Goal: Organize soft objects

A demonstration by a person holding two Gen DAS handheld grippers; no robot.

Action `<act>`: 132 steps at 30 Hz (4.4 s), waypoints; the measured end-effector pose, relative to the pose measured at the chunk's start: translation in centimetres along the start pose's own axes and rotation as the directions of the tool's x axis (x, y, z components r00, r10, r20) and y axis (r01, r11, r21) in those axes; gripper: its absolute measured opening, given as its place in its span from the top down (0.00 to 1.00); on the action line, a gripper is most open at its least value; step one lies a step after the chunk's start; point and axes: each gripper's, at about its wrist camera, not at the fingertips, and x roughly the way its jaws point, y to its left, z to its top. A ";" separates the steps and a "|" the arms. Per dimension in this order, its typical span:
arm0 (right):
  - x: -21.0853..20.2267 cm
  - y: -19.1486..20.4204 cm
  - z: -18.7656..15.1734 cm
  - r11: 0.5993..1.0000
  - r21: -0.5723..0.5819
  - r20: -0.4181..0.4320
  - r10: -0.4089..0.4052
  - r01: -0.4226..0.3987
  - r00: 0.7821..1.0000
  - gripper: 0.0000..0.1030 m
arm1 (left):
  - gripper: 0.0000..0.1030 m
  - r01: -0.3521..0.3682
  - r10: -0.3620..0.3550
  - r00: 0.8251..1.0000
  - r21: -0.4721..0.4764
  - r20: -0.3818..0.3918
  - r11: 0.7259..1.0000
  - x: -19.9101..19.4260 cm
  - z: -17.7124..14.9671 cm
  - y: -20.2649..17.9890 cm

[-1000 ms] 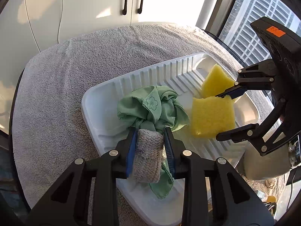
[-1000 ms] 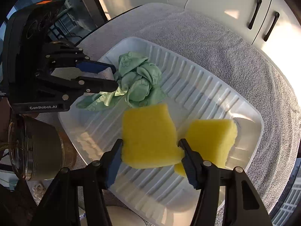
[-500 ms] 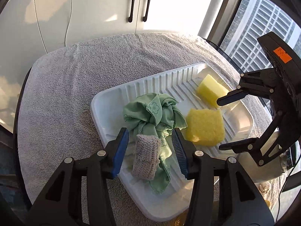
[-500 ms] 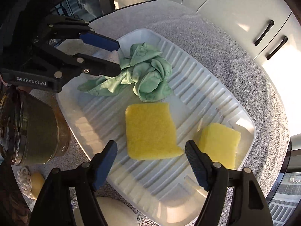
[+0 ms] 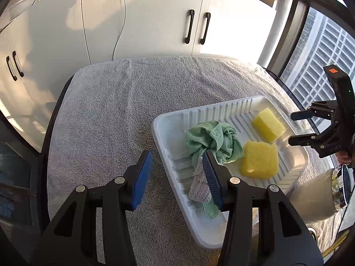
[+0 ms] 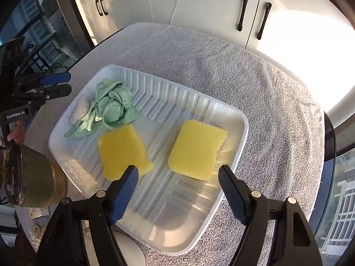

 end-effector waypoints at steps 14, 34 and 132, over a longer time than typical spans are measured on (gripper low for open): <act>-2.2 -8.0 -7.0 0.943 0.321 0.019 -0.096 0.085 0.995 0.25 | 0.55 -0.090 0.091 0.996 -0.150 -0.003 0.985 -2.0 -3.6 5.1; -6.0 -6.7 -21.0 0.882 0.459 0.058 -0.151 0.108 0.987 0.25 | 0.55 -0.132 0.137 0.991 -0.236 0.004 0.963 -6.7 -13.4 6.0; -10.4 9.4 -29.1 0.885 0.456 0.151 -0.187 0.099 0.971 0.73 | 0.51 -0.101 0.102 0.995 -0.041 0.023 0.994 -12.4 -20.9 -8.2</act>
